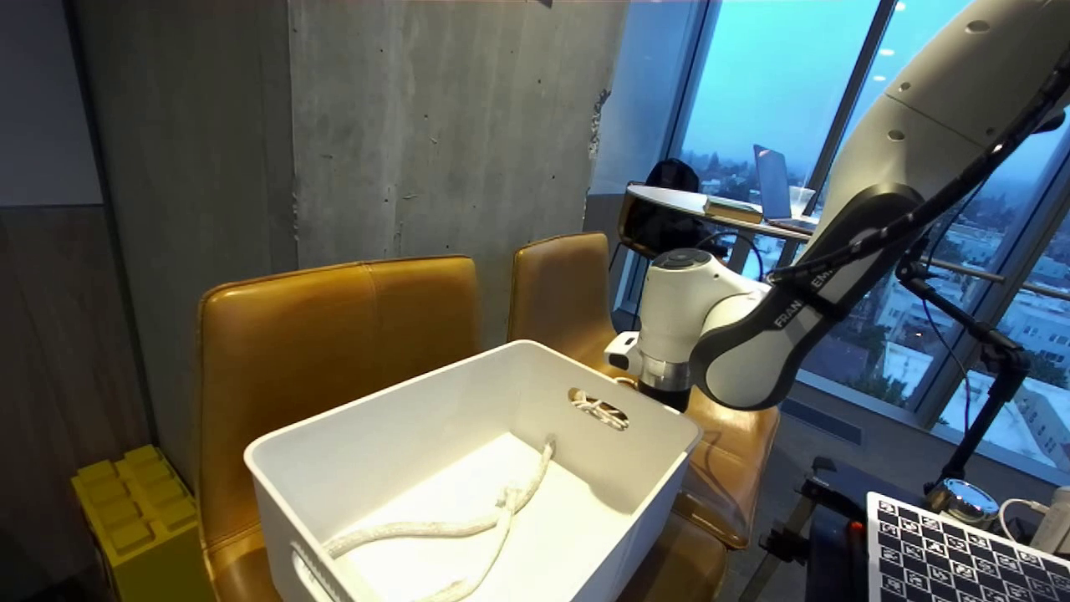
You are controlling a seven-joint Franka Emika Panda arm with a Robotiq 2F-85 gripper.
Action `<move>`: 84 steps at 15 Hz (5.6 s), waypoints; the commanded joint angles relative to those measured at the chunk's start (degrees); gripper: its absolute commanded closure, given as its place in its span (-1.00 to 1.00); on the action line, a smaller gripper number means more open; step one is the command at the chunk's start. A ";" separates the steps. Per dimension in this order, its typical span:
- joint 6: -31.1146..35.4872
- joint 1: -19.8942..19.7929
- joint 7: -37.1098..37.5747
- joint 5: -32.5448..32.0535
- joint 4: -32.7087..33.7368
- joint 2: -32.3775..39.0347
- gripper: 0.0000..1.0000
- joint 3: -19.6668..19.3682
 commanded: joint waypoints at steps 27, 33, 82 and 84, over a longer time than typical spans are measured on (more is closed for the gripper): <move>-38.72 17.52 12.49 -6.17 18.91 -43.51 1.00 16.42; -34.27 15.58 12.44 -4.63 11.27 -42.46 1.00 14.92; 10.50 -11.48 18.14 16.83 2.05 -4.15 -1.00 3.57; 9.99 -12.55 18.08 17.37 4.00 -1.96 -1.00 4.26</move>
